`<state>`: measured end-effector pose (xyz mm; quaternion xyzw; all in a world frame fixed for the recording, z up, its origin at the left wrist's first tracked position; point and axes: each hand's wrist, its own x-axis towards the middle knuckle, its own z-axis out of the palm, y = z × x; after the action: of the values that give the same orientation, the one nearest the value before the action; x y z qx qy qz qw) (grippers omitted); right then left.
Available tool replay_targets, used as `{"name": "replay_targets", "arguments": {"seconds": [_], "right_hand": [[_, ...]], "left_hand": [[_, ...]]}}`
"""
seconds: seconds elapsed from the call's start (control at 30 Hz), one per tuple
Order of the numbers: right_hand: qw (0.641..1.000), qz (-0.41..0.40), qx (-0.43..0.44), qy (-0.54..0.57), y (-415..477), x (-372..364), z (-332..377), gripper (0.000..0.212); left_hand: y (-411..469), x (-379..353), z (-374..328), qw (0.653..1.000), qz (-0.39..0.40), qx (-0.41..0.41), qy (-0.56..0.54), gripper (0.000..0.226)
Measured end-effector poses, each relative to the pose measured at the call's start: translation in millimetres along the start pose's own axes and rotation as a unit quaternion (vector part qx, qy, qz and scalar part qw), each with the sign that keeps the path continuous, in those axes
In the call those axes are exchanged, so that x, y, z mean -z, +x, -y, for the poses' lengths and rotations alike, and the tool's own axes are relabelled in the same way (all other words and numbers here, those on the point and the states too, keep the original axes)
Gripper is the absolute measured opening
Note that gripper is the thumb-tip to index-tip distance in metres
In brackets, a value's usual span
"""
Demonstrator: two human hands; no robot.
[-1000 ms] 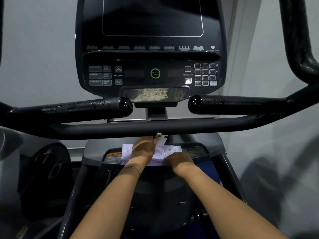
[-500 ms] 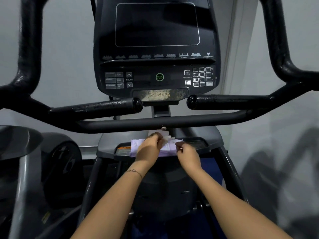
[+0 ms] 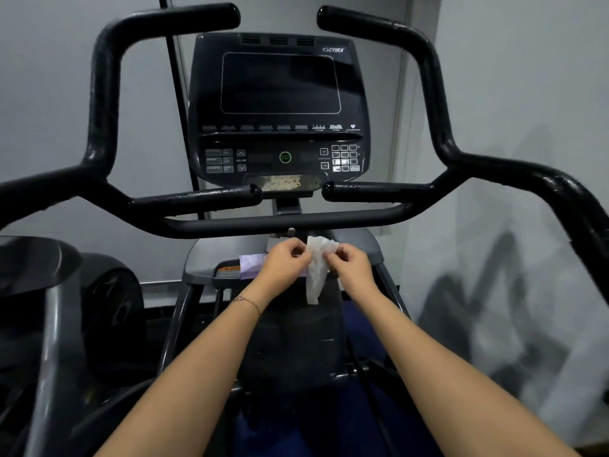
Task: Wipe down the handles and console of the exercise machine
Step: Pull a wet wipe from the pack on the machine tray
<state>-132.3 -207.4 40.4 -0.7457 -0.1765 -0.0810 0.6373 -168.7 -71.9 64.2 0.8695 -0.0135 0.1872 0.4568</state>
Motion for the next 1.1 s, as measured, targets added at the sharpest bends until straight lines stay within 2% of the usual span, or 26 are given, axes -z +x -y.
{"name": "replay_targets", "arguments": {"seconds": [0.1, 0.23, 0.37, 0.53, 0.6, 0.67, 0.73, 0.83, 0.9, 1.0, 1.03, 1.1], "right_hand": [[1.000, -0.022, -0.015, -0.012, -11, 14, 12, 0.012], [0.998, -0.038, -0.036, 0.021, -18, 28, 28, 0.010], [0.992, -0.093, -0.054, 0.073, -19, 40, 39, 0.012], [0.991, -0.122, -0.031, 0.043, -13, 56, 48, 0.013], [0.991, -0.125, -0.001, 0.044, -10, 63, 55, 0.014], [0.995, -0.084, -0.001, 0.060, -9, 69, 62, 0.016], [0.997, -0.024, -0.020, 0.064, -6, 73, 63, 0.028], [1.000, 0.004, -0.005, -0.030, -1, 77, 54, 0.041], [0.996, -0.002, 0.021, -0.081, 1, 81, 51, 0.030], [0.993, -0.009, 0.037, -0.114, 5, 88, 53, 0.014], [0.994, -0.012, 0.026, -0.108, 7, 90, 54, 0.014], [0.998, -0.037, -0.025, -0.035, 11, 90, 55, 0.016]], "left_hand": [[-10, 2, -18, 0.997, -0.012, 0.021, -0.071, 0.018], [-17, -7, -38, 0.984, 0.008, 0.064, -0.163, 0.011], [-19, -17, -54, 0.966, 0.000, 0.097, -0.241, 0.009], [-13, -25, -74, 0.950, 0.058, 0.112, -0.287, 0.016], [-9, -30, -78, 0.951, 0.076, 0.113, -0.278, 0.005], [-2, -35, -80, 0.964, 0.064, 0.102, -0.238, 0.015], [5, -38, -82, 0.974, 0.021, 0.100, -0.200, 0.022], [11, -39, -83, 0.982, -0.063, 0.095, -0.152, 0.013], [13, -36, -80, 0.988, -0.091, 0.075, -0.099, 0.009], [13, -27, -78, 0.993, -0.092, 0.067, -0.022, 0.011], [15, -25, -76, 0.993, -0.085, 0.074, -0.039, 0.013], [17, -22, -77, 0.977, -0.045, 0.115, -0.173, 0.010]]}}
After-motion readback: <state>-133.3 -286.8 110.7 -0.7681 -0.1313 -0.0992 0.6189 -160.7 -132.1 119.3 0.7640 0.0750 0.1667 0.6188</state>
